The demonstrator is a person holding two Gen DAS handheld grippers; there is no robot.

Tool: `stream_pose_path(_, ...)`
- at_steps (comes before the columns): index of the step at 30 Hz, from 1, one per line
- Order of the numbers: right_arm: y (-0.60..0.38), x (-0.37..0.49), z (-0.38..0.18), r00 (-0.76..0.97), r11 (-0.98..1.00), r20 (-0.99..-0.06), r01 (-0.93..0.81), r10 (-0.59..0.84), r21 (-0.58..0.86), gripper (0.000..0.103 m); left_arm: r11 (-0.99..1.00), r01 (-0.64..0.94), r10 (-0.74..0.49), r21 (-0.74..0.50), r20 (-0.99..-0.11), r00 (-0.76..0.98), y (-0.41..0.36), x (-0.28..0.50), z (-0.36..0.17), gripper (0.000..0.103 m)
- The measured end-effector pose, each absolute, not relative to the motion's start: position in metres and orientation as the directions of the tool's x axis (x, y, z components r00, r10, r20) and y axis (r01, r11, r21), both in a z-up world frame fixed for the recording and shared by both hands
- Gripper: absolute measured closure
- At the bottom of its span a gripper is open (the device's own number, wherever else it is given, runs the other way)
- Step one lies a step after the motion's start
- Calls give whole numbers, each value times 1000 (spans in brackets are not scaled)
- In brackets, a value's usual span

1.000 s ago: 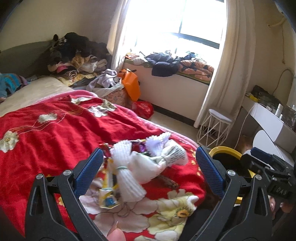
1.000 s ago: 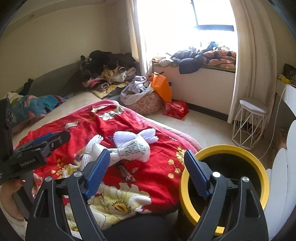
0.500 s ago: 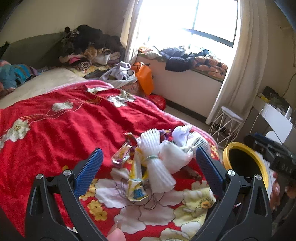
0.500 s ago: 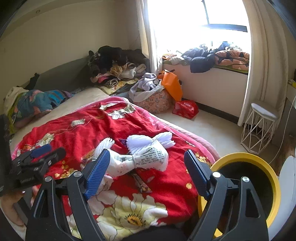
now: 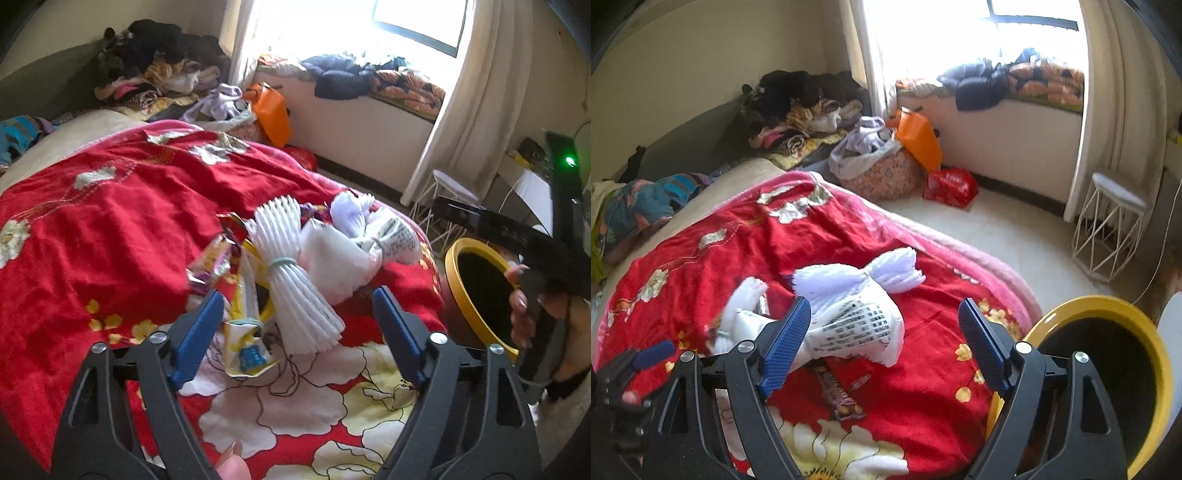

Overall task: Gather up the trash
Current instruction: 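Grasp the white mesh sleeve with the left tool while the right tool grasps the printed white bag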

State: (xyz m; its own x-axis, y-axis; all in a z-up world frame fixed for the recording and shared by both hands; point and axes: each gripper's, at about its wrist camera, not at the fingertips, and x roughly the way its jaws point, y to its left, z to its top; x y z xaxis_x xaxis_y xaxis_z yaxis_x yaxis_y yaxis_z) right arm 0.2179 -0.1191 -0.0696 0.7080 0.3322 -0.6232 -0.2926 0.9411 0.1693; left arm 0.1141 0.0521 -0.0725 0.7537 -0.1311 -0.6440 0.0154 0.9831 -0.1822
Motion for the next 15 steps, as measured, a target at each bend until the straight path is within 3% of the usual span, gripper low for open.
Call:
stream_pose_path(8, -111, 258, -97, 620, 923, -687, -304, 379, 235, 26, 982, 7, -135, -188, -679, 722, 46, 125, -84, 43)
stream_pose_path(14, -106, 267, -110, 561, 902, -710, -331, 425, 278, 44, 983, -13, -126, -185, -715, 688, 44, 133, -94, 50)
stream_pose_path(15, -107, 267, -110, 553, 896, -709, -336, 438, 291, 53, 982, -16, -125, -186, -719, 684, 44, 133, -95, 52)
